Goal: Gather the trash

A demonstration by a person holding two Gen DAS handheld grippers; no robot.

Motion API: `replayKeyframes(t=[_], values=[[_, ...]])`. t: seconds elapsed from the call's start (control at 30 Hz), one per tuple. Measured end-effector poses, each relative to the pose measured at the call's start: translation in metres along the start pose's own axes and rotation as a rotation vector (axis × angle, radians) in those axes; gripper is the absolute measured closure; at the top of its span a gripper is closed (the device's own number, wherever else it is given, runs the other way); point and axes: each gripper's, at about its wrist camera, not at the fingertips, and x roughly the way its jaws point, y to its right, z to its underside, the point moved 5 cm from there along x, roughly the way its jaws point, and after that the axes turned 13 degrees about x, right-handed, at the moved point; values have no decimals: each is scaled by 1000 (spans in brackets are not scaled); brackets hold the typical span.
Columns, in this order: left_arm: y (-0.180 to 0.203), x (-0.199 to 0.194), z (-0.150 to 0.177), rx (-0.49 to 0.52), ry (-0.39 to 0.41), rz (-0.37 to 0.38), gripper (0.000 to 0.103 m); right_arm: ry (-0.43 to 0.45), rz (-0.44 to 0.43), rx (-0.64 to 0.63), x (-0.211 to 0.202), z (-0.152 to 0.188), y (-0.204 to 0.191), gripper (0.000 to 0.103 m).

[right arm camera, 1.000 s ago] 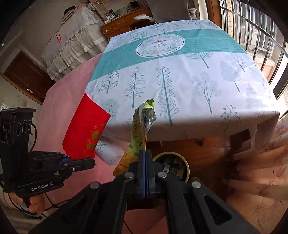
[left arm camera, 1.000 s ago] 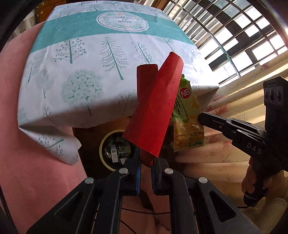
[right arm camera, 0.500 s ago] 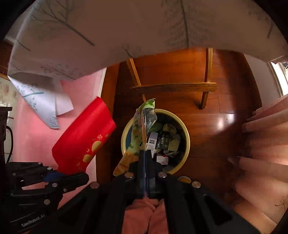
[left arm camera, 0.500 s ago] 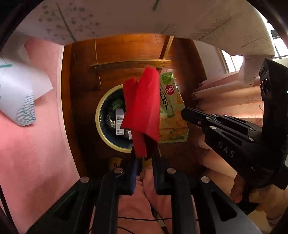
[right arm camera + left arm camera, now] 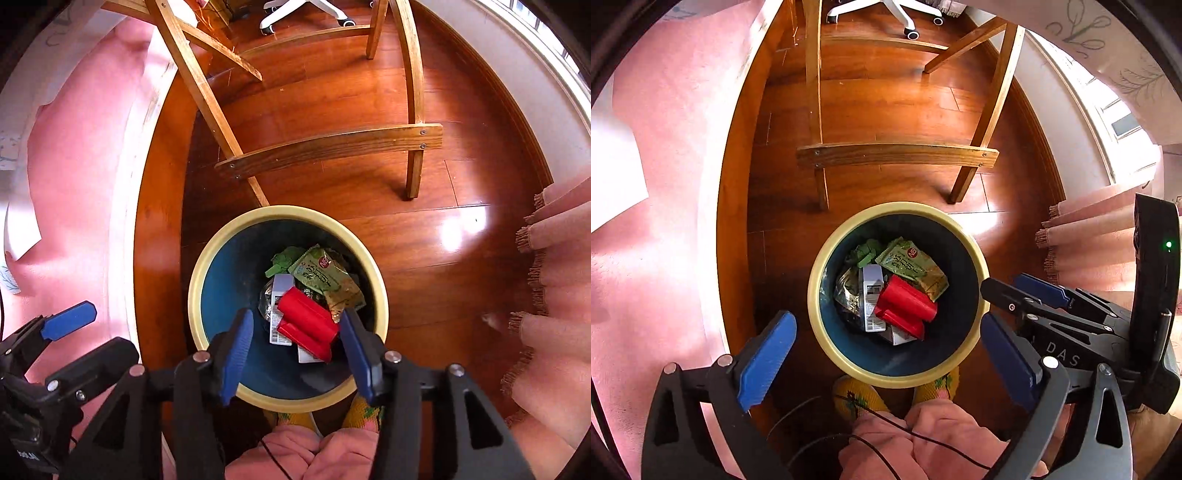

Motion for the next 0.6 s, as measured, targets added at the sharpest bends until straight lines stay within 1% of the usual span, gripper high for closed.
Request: replayKeyframes(t=[0.13, 0.27, 0.4, 0.6], values=[[2, -15, -4, -3, 15, -8, 4, 23, -19, 17, -19, -2, -1, 50], [12, -48, -10, 5, 51, -22, 4, 40, -33, 12, -51, -2, -5, 49], [27, -97, -16, 15, 95, -47, 4, 51, -33, -25, -96, 2, -15, 49], [49, -187, -31, 32, 188, -92, 4, 120, -35, -70, -182, 0, -33, 49]])
